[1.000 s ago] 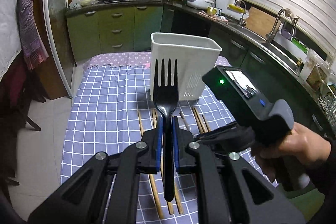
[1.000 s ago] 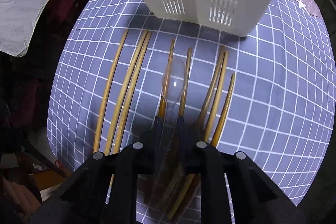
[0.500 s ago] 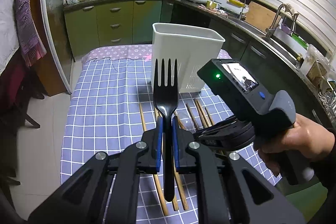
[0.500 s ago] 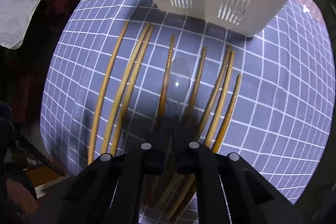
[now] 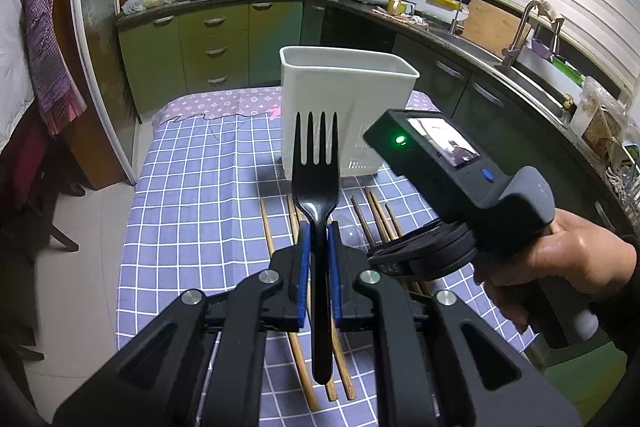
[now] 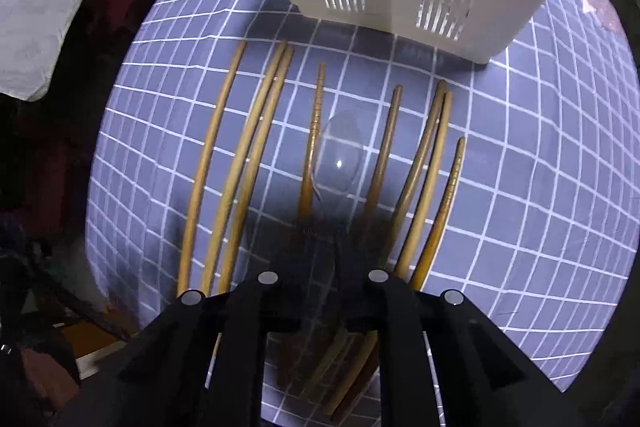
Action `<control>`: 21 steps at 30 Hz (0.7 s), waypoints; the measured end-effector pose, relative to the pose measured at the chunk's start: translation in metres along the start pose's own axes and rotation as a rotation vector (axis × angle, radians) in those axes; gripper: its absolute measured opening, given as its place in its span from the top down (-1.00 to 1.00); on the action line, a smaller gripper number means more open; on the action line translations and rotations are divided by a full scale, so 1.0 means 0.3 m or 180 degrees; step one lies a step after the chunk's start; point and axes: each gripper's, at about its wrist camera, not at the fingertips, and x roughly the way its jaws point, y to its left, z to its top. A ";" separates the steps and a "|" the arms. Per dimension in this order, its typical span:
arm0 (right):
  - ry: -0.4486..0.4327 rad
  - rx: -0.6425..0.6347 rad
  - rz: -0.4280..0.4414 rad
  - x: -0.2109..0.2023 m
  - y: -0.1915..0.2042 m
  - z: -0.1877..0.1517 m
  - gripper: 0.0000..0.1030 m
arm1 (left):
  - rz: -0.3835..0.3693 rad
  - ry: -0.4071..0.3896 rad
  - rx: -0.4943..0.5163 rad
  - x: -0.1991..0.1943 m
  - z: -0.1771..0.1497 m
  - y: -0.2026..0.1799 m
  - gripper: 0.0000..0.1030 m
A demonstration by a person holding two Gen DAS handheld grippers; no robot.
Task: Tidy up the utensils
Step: 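Lift the fork with the left tool toward the holder while the right tool grasps the clear spoon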
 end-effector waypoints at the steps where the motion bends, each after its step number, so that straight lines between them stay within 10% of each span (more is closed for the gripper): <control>1: -0.0014 -0.0004 -0.0065 0.001 0.002 0.001 0.75 | -0.0002 -0.0001 0.0002 0.000 0.002 -0.001 0.83; 21: -0.0026 -0.0089 -0.0217 0.007 0.050 -0.002 0.72 | 0.0017 -0.0405 0.0011 -0.102 0.143 -0.013 0.83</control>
